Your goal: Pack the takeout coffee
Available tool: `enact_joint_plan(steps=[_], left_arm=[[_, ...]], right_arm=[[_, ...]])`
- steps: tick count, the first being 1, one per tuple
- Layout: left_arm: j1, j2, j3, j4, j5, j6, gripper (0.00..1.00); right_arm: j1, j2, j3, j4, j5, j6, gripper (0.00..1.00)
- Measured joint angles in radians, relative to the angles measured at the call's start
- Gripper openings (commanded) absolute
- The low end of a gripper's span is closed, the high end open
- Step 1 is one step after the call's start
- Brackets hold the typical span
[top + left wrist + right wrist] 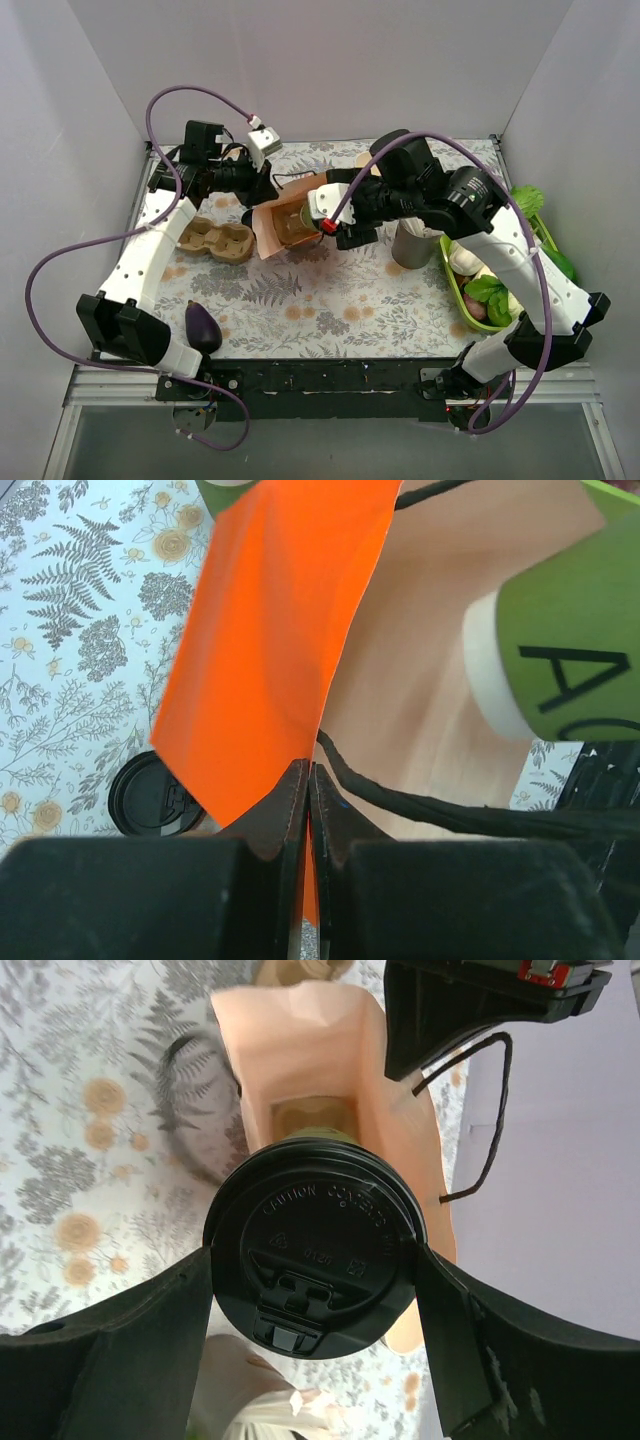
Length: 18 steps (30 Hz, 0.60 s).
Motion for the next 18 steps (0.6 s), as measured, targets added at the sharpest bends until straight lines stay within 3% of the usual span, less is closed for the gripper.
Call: enact_joint_plan(steps=[11, 18], left_arm=[[-0.052, 0.062, 0.116, -0.064, 0.023, -0.119, 0.0], [-0.088, 0.059, 0.107, -0.084, 0.054, -0.151, 0.0]], right_arm=[[0.033, -0.027, -0.068, -0.016, 0.093, -0.138, 0.01], [0.045, -0.042, -0.126, -0.07, 0.098, -0.172, 0.01]])
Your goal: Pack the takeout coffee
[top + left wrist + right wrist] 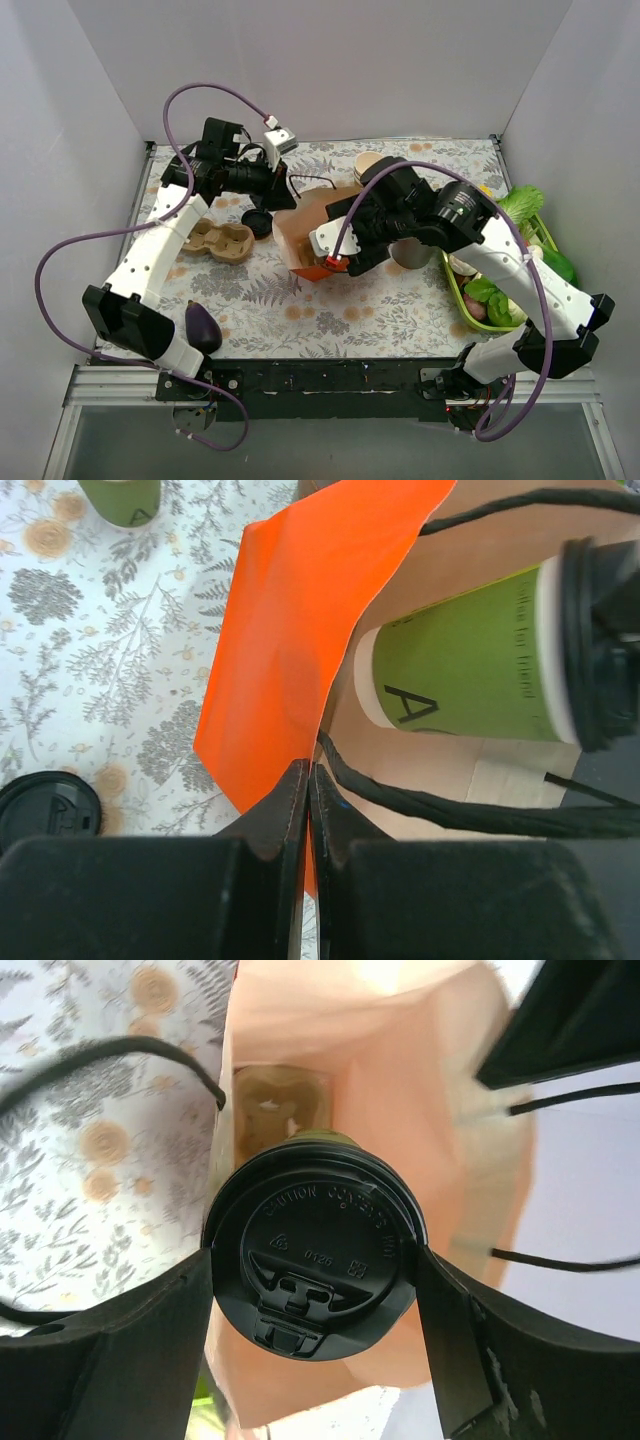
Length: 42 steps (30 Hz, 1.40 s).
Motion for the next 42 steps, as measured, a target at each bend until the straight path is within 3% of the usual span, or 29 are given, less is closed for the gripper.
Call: enact_joint_plan(steps=[3, 4, 8, 12, 17, 18, 21, 23, 32, 42], left_arm=[[-0.01, -0.005, -0.027, 0.002, 0.015, -0.011, 0.17], [-0.01, -0.006, -0.035, 0.002, 0.021, -0.012, 0.34], [-0.013, -0.031, -0.098, 0.019, 0.056, -0.026, 0.51], [-0.013, -0.057, -0.162, 0.054, 0.076, -0.039, 0.54], [-0.015, -0.065, -0.211, 0.122, 0.102, -0.034, 0.4], [-0.017, -0.065, -0.216, 0.135, 0.108, -0.029, 0.27], [-0.026, -0.064, -0.228, 0.166, 0.126, -0.015, 0.08], [-0.035, -0.059, -0.228, 0.179, 0.132, -0.005, 0.01], [-0.043, -0.006, -0.192, 0.195, 0.146, -0.051, 0.0], [-0.038, 0.026, -0.076, 0.115, 0.195, -0.095, 0.0]], right_arm=[[0.0, -0.014, -0.086, -0.003, 0.0, 0.001, 0.01], [0.0, -0.017, -0.121, -0.003, 0.003, 0.002, 0.01], [0.0, -0.018, -0.201, 0.001, 0.017, 0.017, 0.01], [0.0, -0.02, -0.237, 0.027, 0.035, 0.034, 0.01], [0.0, -0.035, -0.295, 0.09, 0.066, 0.073, 0.01], [0.0, -0.038, -0.306, 0.102, 0.075, 0.077, 0.01], [0.0, -0.044, -0.34, 0.135, 0.118, 0.096, 0.01], [0.0, -0.049, -0.359, 0.157, 0.149, 0.102, 0.01], [0.0, -0.104, -0.391, 0.275, 0.262, 0.094, 0.01], [0.0, -0.15, -0.39, 0.28, 0.187, 0.04, 0.01]])
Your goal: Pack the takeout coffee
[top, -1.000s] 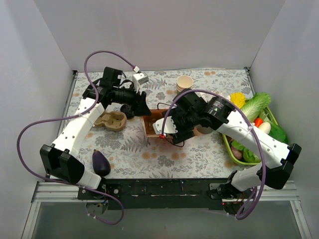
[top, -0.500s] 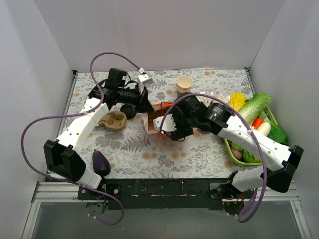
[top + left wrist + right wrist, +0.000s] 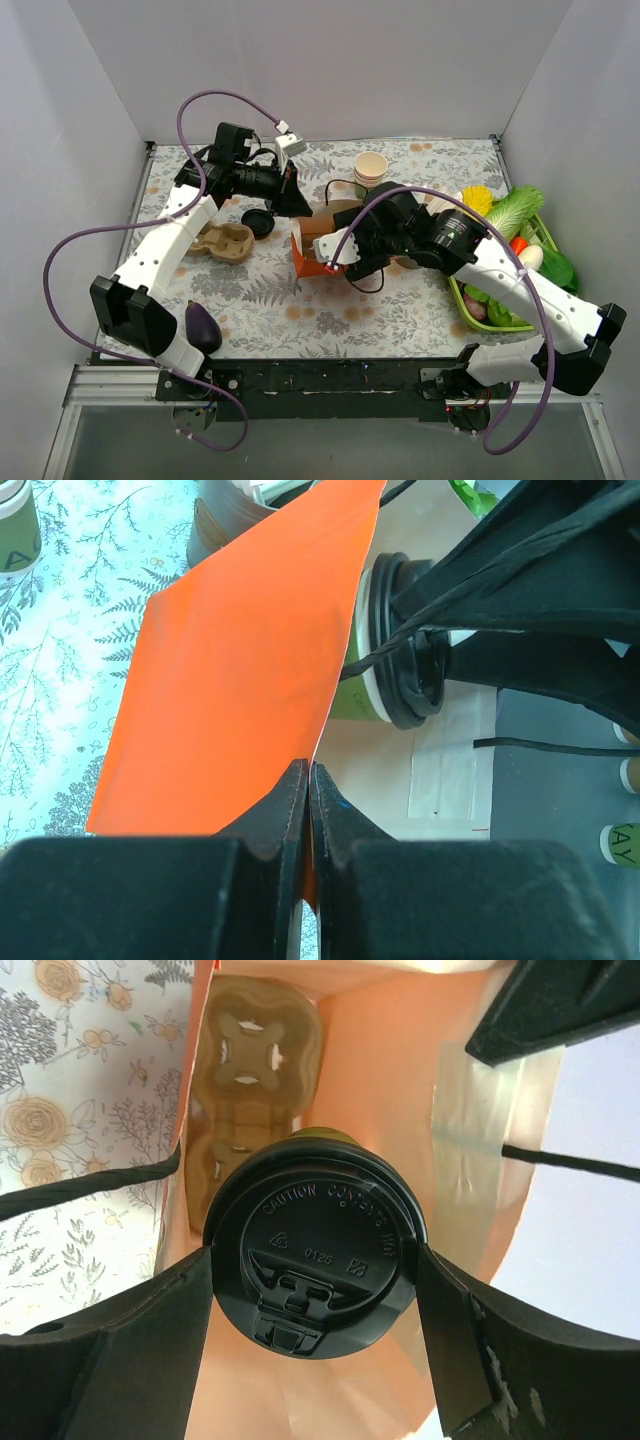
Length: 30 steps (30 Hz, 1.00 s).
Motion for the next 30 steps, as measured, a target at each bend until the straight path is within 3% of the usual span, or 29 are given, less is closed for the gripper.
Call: enact_joint_plan(steps=[9, 30], left_arm=[[0.0, -0.036, -0.005, -0.072, 0.029, 0.132, 0.0], [0.003, -0.083, -0.116, -0.076, 0.055, 0.249, 0.0]], right_arm=[[0.0, 0.06, 0.016, -0.041, -0.11, 0.057, 0.01], [-0.074, 0.116, 0.011, -0.018, -0.124, 0.193, 0.01]])
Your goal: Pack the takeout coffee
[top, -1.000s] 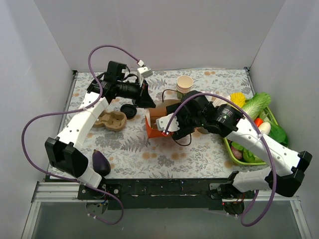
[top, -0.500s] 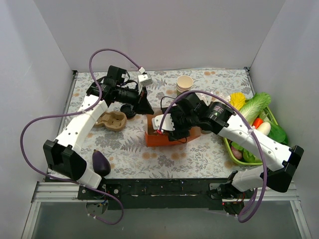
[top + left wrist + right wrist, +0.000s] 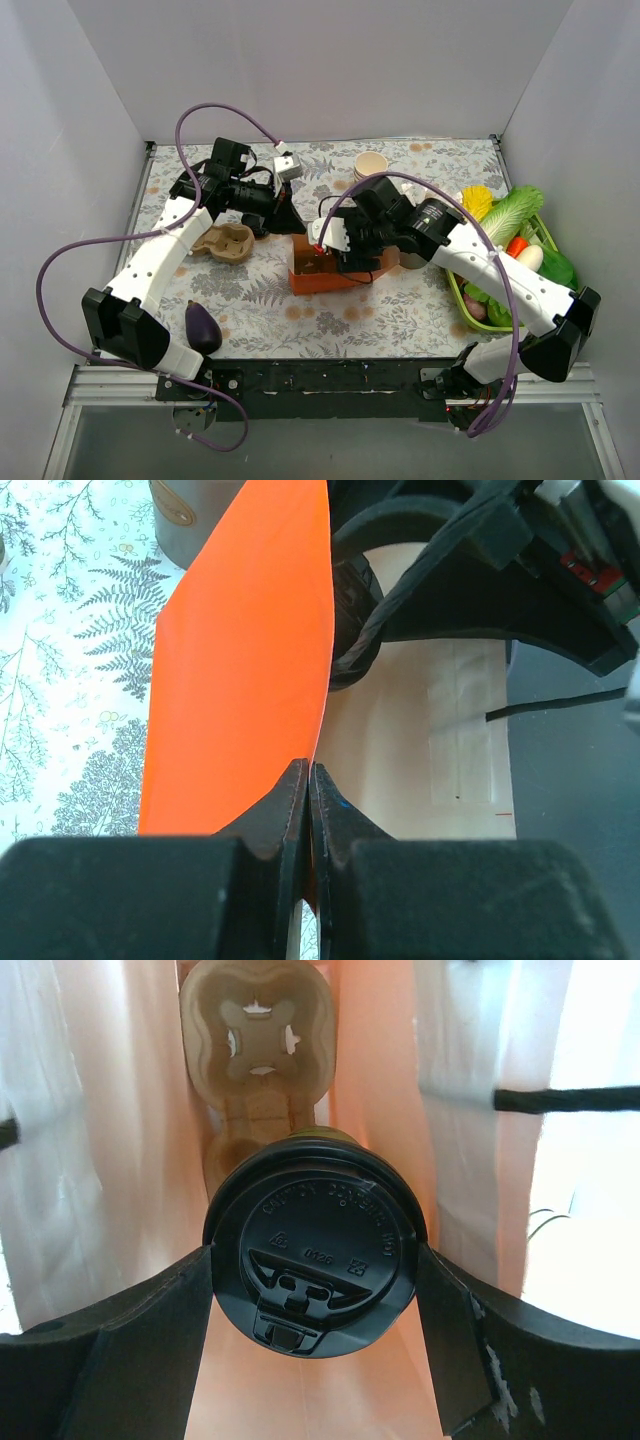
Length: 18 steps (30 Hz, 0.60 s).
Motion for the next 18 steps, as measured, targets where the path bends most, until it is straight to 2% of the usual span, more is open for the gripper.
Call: enact_joint_plan(steps=[8, 9, 10, 11, 12, 14, 18], left_arm=[[0.0, 0.0, -0.002, 0.009, 0.004, 0.012, 0.0], [0.0, 0.0, -0.002, 0.011, 0.004, 0.014, 0.03], [0.0, 0.0, -0.002, 0.014, 0.004, 0.015, 0.14], [0.0, 0.0, -0.002, 0.015, 0.004, 0.017, 0.39], [0.0, 0.0, -0.002, 0.018, 0.005, 0.021, 0.48], [0.0, 0.0, -0.002, 0.022, 0.01, 0.023, 0.55], [0.001, -0.003, -0.002, 0.035, 0.002, -0.001, 0.61]], right_arm=[[0.001, 0.017, -0.046, 0.018, -0.02, -0.091, 0.01], [0.001, 0.02, -0.046, 0.02, -0.024, -0.107, 0.01], [0.001, 0.023, -0.046, 0.021, -0.027, -0.122, 0.01], [0.001, 0.023, -0.051, 0.026, -0.029, -0.138, 0.01], [0.001, 0.021, -0.06, 0.033, -0.029, -0.151, 0.01], [0.002, 0.016, -0.09, 0.052, -0.029, -0.178, 0.01], [0.002, -0.013, -0.193, 0.097, -0.018, -0.212, 0.01]])
